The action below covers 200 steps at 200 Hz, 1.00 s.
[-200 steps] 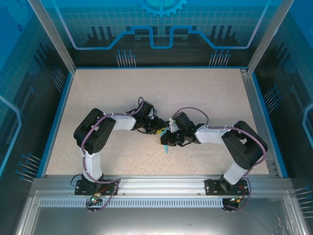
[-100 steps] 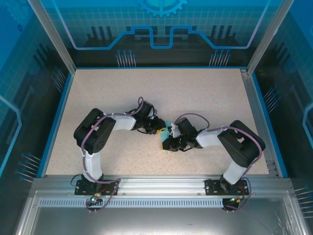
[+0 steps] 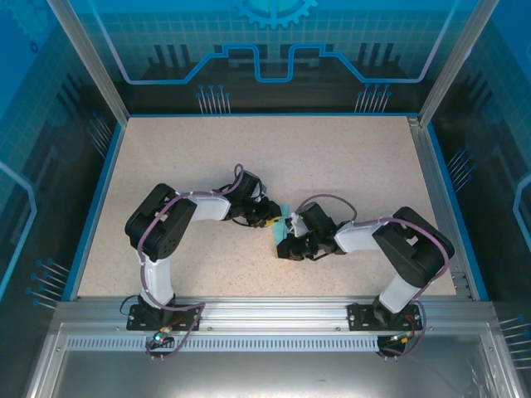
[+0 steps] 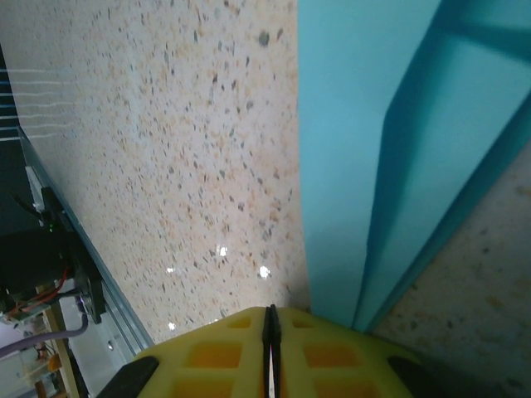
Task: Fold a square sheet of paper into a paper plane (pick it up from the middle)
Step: Fold the wing for the fifth time at the center of the table.
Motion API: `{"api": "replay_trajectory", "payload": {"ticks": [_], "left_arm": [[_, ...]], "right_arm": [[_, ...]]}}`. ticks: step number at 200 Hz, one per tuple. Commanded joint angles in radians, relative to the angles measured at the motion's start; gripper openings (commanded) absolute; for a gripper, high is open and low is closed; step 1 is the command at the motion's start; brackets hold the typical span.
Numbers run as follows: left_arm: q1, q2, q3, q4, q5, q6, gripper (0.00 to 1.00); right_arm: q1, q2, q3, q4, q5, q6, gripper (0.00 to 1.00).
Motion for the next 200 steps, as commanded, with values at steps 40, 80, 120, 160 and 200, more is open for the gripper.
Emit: {"api": "replay_trajectory", "payload": {"ticks": [40,80,120,160,200], "left_arm": [[-0.004,0.04,-0.023,-0.086,-0.038,0.005,0.26],[-0.004,0.035,-0.027,-0.079,-0.039,-0.002,0.27],[-0.004,0.037,-0.023,-0.068,-0.038,-0.012,0.27],[-0.003,0.039,-0.017,-0.068,-0.032,-0.011,0.27],[-0.004,0.036,-0.017,-0.057,-0.027,-0.014,0.27]], "right_arm": [[0.023,-0.123,-0.029,-0.234,0.026,-0.042,0.12],[-0.022,-0.236,0.071,-0.273,0.14,-0.047,0.13],[-0.049,-0.109,0.143,-0.126,0.127,0.034,0.13],[-0.051,0.021,0.165,-0.035,0.114,0.084,0.12],[-0.065,0.086,0.14,-0.079,0.126,0.05,0.11]]}}
